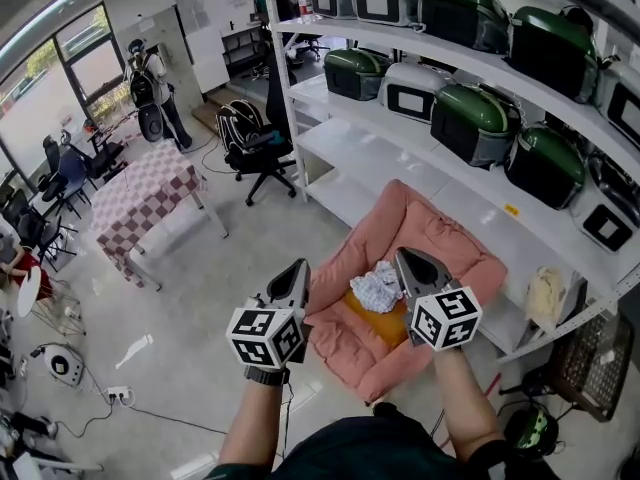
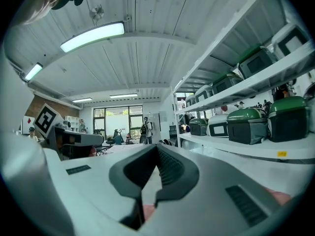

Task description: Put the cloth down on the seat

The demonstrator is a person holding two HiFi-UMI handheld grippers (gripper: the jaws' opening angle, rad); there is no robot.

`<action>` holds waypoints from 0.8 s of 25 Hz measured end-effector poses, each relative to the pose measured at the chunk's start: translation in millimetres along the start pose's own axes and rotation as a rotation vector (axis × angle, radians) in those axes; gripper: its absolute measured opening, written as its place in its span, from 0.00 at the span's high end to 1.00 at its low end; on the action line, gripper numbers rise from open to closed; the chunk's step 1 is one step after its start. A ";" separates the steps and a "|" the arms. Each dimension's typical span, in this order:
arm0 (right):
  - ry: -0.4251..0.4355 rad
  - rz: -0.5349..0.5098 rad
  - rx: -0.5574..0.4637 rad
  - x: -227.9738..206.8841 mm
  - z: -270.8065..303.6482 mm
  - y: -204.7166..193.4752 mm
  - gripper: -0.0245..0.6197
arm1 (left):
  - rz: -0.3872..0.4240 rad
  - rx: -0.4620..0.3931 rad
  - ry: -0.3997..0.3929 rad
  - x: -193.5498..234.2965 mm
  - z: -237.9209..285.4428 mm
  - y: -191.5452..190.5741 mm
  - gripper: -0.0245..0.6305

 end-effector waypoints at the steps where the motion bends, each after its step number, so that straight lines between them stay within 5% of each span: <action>1: 0.000 -0.002 -0.003 1.3 0.0 1.5 0.95 | 0.001 -0.003 0.001 0.4 -1.6 1.4 0.96; 20: 0.000 -0.028 -0.020 19.3 1.5 5.2 0.95 | 0.035 -0.021 0.004 6.7 -14.2 7.4 0.96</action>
Point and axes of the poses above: the fingertips, and each gripper's own axes: z forward along the fingers, x to its left, y out of its top, the point moved 7 cm from there along -z, backward along the fingers, and after that the axes turned 1 degree about -y, right-handed, at the moved point
